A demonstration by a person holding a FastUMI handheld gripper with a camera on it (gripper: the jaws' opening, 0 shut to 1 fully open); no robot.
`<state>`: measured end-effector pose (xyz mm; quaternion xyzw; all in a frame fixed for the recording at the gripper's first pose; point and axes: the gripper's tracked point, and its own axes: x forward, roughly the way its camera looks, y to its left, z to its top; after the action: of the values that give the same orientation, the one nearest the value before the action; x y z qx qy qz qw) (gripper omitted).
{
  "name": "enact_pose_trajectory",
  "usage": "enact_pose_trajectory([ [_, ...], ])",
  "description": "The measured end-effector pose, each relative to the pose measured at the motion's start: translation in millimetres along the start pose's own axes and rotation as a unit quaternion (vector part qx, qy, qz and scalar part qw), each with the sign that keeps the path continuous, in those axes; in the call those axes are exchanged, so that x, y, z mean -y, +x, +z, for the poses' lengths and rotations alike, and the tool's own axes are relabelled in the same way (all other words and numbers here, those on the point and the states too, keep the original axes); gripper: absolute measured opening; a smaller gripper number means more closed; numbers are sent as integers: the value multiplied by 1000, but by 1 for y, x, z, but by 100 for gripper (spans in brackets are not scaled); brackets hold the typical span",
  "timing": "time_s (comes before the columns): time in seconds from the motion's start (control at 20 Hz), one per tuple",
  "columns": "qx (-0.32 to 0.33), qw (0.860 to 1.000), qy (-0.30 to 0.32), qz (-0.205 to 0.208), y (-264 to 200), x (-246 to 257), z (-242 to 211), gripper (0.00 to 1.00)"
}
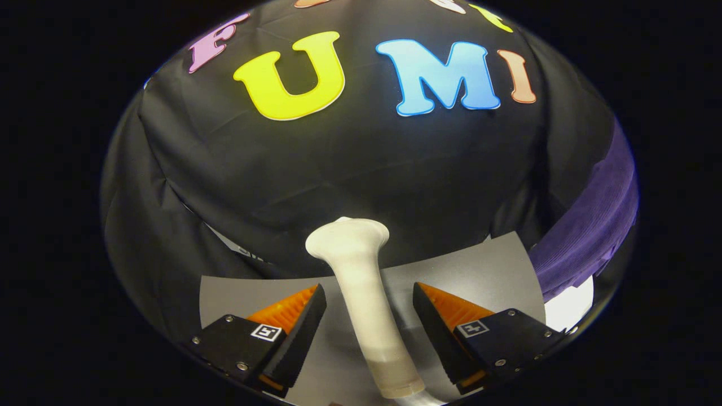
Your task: Iron the clothes twice with a garment steamer, once on the left side and once on the right side.
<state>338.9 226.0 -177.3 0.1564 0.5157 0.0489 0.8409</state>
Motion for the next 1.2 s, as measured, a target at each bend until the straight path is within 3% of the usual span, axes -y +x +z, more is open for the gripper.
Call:
enact_pose_trajectory([
  [0.15, -8, 1000, -14, -22, 8, 4, -3, 96],
  [0.25, -4, 999, -28, -40, 7, 9, -4, 89],
  [0.35, 9, 997, -48, -66, 7, 14, -5, 76],
  [0.45, 27, 996, -58, -63, 7, 15, -7, 53],
  [0.7, 78, 993, -62, -59, 2, 16, -6, 41],
  [0.95, 112, 991, -59, -52, -3, 24, -5, 37],
  [1.2, 177, 983, -48, -33, -38, 22, 12, 37],
])
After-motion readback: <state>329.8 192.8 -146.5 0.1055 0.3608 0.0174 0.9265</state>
